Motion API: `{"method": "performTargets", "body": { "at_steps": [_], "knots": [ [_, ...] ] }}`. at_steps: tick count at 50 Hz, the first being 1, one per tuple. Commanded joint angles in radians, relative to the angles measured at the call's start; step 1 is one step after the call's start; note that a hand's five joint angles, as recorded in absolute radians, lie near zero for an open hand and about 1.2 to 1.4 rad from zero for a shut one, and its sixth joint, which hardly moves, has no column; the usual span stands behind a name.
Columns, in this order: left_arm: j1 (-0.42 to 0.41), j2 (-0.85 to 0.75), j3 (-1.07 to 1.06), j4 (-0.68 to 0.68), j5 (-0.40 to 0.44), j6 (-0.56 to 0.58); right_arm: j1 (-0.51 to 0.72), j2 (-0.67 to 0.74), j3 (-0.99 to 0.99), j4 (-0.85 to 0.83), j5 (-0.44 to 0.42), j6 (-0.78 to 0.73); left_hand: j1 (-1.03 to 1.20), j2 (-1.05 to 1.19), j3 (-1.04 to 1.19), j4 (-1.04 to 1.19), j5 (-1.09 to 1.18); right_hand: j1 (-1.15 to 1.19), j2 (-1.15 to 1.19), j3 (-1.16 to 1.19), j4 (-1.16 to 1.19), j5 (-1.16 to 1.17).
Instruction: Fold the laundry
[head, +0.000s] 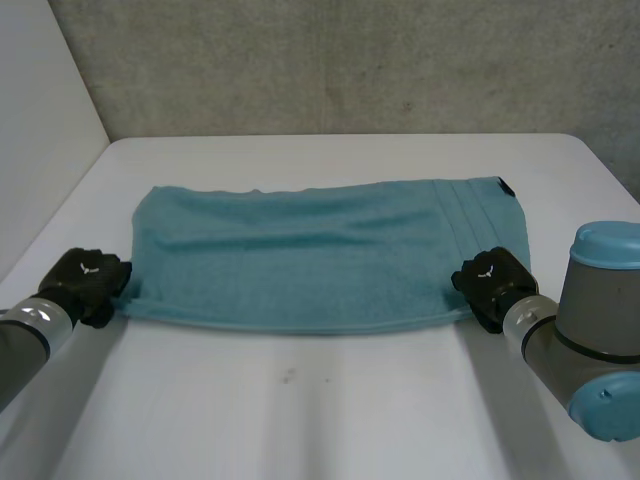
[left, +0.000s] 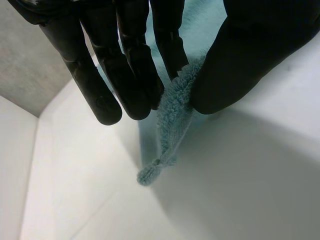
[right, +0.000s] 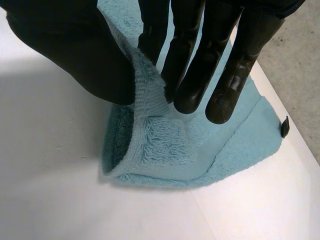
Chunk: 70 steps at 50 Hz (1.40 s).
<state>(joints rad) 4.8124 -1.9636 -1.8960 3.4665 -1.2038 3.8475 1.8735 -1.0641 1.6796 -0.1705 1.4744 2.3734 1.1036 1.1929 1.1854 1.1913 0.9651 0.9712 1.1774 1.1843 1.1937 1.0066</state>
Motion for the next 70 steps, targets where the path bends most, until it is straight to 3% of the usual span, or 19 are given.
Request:
{"method": "performTargets", "body": {
  "at_steps": [1,5,11,16,26,41,53,54,56,65,70],
  "knots": [
    [-0.008,0.057,-0.008,0.014,-0.002,-0.023,0.003,-0.001,-0.001,0.0,0.007,0.003,0.293,0.203,0.211,0.205,0.257,0.425,0.219,0.212,0.203,0.215],
    [-0.01,0.068,-0.011,0.014,-0.003,-0.028,0.001,-0.002,-0.011,0.0,0.014,0.046,0.293,0.203,0.211,0.205,0.257,0.425,0.219,0.212,0.203,0.215],
    [0.0,0.068,-0.003,0.017,-0.045,-0.029,-0.083,-0.019,-0.023,0.034,0.012,0.248,0.293,0.203,0.211,0.205,0.257,-0.31,-0.516,-0.523,-0.532,-0.52],
    [0.007,0.069,0.002,0.034,-0.117,-0.037,-0.164,-0.059,-0.024,0.094,-0.008,0.426,0.293,0.203,0.211,0.205,0.257,-0.411,-0.617,-0.624,-0.633,-0.621],
    [0.001,0.088,-0.003,0.036,-0.125,-0.117,-0.318,-0.08,0.037,0.114,-0.144,0.538,0.293,0.203,0.211,0.205,0.257,-0.364,-0.57,-0.577,-0.586,-0.574],
    [-0.01,0.088,-0.011,0.032,-0.125,-0.117,-0.329,-0.077,0.101,0.054,-0.163,0.695,0.293,0.203,0.211,0.205,0.257,-0.355,-0.561,-0.568,-0.577,-0.565],
    [-0.01,0.089,-0.011,0.032,-0.125,-0.117,-0.313,-0.071,0.098,-0.003,-0.161,0.707,0.293,0.203,0.211,0.205,0.257,0.0,-0.206,-0.213,-0.222,-0.21],
    [-0.01,0.089,-0.011,0.032,-0.125,-0.118,-0.312,-0.07,0.097,-0.004,-0.161,0.707,0.293,0.203,0.211,0.205,0.257,0.053,-0.153,-0.16,-0.17,-0.157],
    [-0.011,0.089,-0.011,0.029,-0.125,-0.118,-0.3,-0.065,0.086,-0.012,-0.161,0.707,0.293,0.203,0.211,0.205,0.257,0.406,0.2,0.193,0.184,0.196],
    [-0.026,0.133,0.0,0.023,-0.131,-0.147,-0.301,-0.086,0.035,-0.001,-0.155,0.701,0.293,0.203,0.211,0.205,0.257,0.425,0.219,0.212,0.203,0.215],
    [-0.026,0.202,0.002,-0.003,-0.126,-0.195,-0.306,-0.273,-0.014,0.049,-0.158,0.65,0.293,0.203,0.211,0.205,0.257,0.425,0.219,0.212,0.203,0.215]
  ]
}}
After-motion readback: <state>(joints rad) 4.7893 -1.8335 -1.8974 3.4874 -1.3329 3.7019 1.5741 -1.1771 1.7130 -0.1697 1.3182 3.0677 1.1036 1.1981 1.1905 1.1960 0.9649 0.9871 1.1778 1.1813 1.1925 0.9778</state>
